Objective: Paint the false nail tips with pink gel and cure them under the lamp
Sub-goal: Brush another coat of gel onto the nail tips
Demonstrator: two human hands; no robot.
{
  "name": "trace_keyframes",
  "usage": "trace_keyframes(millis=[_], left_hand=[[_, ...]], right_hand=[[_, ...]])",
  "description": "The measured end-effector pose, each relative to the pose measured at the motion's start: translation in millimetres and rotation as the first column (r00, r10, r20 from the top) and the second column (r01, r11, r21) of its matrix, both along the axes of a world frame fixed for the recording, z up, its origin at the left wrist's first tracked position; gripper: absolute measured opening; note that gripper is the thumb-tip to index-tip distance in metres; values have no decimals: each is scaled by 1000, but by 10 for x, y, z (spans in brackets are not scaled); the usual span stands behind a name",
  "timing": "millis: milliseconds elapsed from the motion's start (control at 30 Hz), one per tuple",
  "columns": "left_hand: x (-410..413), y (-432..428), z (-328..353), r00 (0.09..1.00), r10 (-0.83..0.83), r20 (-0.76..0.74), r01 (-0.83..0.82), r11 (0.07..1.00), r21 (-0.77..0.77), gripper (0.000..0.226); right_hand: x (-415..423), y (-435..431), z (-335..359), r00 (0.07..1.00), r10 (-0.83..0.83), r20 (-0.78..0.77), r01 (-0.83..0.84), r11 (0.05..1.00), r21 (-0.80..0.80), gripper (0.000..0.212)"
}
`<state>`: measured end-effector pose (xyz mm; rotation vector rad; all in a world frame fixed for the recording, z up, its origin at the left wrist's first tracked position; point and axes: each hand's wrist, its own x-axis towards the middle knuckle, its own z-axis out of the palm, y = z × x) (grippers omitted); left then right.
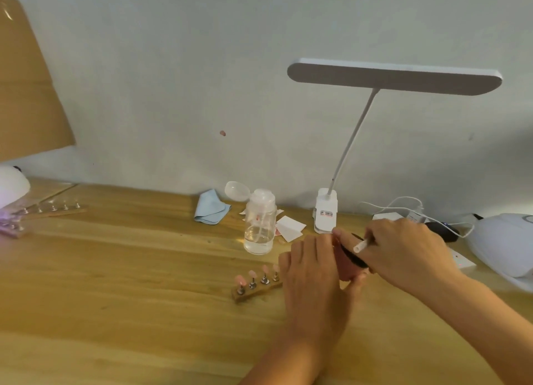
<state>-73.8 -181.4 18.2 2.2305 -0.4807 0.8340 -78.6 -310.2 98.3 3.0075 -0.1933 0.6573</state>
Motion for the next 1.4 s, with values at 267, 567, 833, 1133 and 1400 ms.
trace_keyframes(millis=[267, 567, 833, 1133, 1400], left_hand=[[277, 380, 477, 951, -115, -288, 178, 962, 205, 90], [594, 1545, 703, 496, 145, -856, 412, 829, 379, 84], [633, 1378, 442, 479, 78, -874, 413, 859, 303, 39], [656, 1409, 407, 617, 1, -787, 319, 913, 252, 26], [672, 1427, 350, 693, -45, -719, 281, 936, 213, 30]], right_hand=[[452, -36, -1, 995, 98, -4, -95, 975, 203, 37], [890, 257, -242, 962, 167, -214, -154, 985, 78, 24], [822, 96, -413, 954, 291, -69, -293, 956, -25, 63], [645, 95, -503, 783, 569, 251, -422, 783, -456, 34], [644, 127, -657, 777, 600, 193, -423, 724, -545, 30]])
